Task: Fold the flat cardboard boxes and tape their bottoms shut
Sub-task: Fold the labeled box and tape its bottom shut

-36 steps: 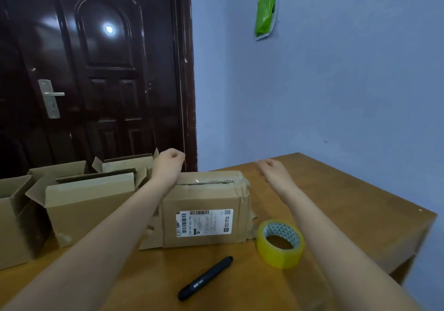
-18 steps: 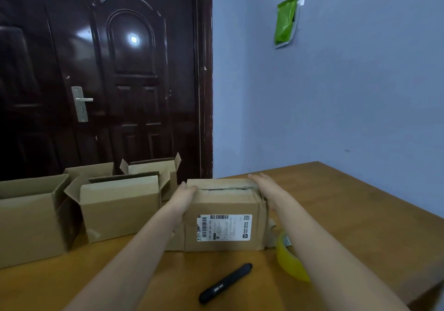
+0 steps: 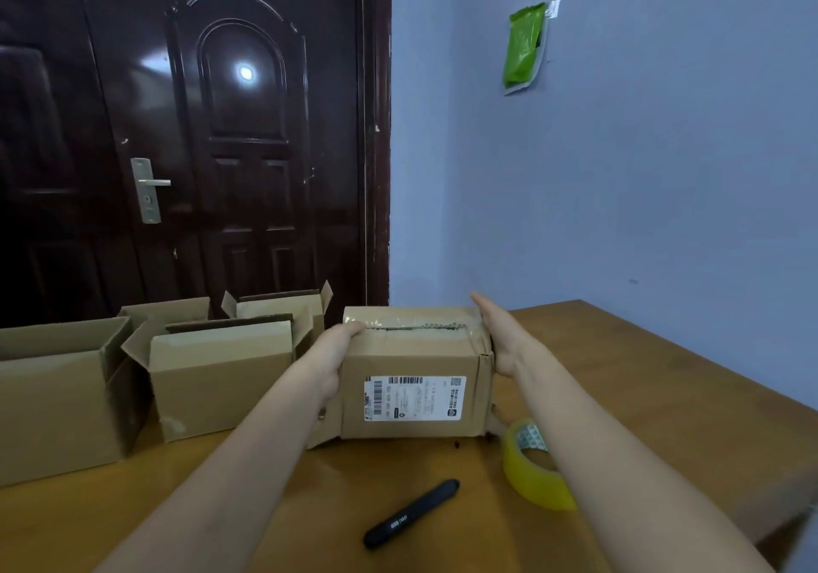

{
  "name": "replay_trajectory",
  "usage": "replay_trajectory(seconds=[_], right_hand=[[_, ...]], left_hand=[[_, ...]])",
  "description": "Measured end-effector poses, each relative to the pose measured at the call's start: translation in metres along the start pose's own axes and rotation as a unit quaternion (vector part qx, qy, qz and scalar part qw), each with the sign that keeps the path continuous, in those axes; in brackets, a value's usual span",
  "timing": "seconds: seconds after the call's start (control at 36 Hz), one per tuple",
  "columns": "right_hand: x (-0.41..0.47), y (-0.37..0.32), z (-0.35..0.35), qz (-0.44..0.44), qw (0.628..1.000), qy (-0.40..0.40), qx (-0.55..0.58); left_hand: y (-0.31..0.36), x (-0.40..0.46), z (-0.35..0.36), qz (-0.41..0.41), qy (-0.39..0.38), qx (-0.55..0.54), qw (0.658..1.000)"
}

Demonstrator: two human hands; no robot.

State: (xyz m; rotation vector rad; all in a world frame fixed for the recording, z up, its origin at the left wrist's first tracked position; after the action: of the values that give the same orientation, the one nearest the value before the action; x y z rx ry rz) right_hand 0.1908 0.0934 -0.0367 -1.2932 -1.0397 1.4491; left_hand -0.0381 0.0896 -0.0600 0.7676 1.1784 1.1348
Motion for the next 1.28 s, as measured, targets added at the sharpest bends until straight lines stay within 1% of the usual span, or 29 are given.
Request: replay_trajectory(seconds=[0.25, 0.42, 0.5, 0.58, 0.69, 0.78, 0.83, 0.92, 0.97, 1.0, 1.06, 1.11, 1.17, 1.22, 1.28], right_hand=[[-0.017, -0.044, -0.002, -0.083, 0.996, -0.023, 0.027], [-0.028, -0.068, -0.007, -0.142, 0.988, -0.024, 0.057], [-0.031, -0.076, -0.011, -0.164, 0.984, -0.021, 0.071], [-0.036, -0.086, -0.015, -0.182, 0.982, -0.014, 0.045], [-0.040, -0.097, -0.019, -0.168, 0.985, 0.025, -0.011], [-0.044, -0.104, -0.024, -0.156, 0.982, 0.073, -0.077], [-0.050, -0.106, -0.027, -0.163, 0.979, 0.096, -0.079], [-0.053, -0.106, -0.028, -0.195, 0.975, 0.092, -0.050], [-0.052, -0.104, -0.028, -0.218, 0.971, 0.096, -0.031], [-0.049, -0.101, -0.028, -0.224, 0.970, 0.097, -0.016], [-0.046, -0.094, -0.029, -0.242, 0.965, 0.104, 0.005], [-0.045, -0.086, -0.033, -0.268, 0.955, 0.127, 0.013], [-0.039, -0.076, -0.036, -0.279, 0.951, 0.130, 0.023], [-0.032, -0.064, -0.037, -0.278, 0.953, 0.115, 0.022], [-0.028, -0.053, -0.037, -0.271, 0.957, 0.105, 0.007]], left_hand=[[0.033, -0.016, 0.024, 0.081, -0.047, -0.012, 0.996], [0.062, -0.032, 0.041, 0.174, -0.078, -0.020, 0.981], [0.075, -0.039, 0.047, 0.227, -0.092, -0.006, 0.969], [0.086, -0.044, 0.051, 0.275, -0.106, 0.023, 0.955], [0.099, -0.054, 0.053, 0.326, -0.126, 0.060, 0.935], [0.113, -0.059, 0.054, 0.371, -0.152, 0.097, 0.911], [0.120, -0.063, 0.050, 0.414, -0.130, 0.152, 0.888], [0.125, -0.074, 0.040, 0.470, -0.035, 0.224, 0.853], [0.126, -0.078, 0.036, 0.495, 0.015, 0.231, 0.837], [0.125, -0.079, 0.035, 0.503, 0.027, 0.222, 0.835], [0.121, -0.082, 0.035, 0.509, 0.016, 0.178, 0.842], [0.113, -0.083, 0.037, 0.506, -0.019, 0.140, 0.851], [0.102, -0.078, 0.034, 0.486, -0.048, 0.104, 0.867], [0.094, -0.069, 0.024, 0.465, -0.054, 0.072, 0.881], [0.086, -0.060, 0.017, 0.445, -0.044, 0.074, 0.891]])
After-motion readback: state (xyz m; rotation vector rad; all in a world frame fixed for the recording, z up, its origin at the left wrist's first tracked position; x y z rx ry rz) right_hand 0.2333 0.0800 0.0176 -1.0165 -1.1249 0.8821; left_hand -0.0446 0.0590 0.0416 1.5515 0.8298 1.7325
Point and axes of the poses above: each hand's wrist, its own x-axis towards the middle knuckle, its own z-axis out of the palm, y = z × x, the point moved 8 cm from there along x, towards the middle knuckle, and after that the axes turned 6 degrees about -x, right-handed, at the moved point
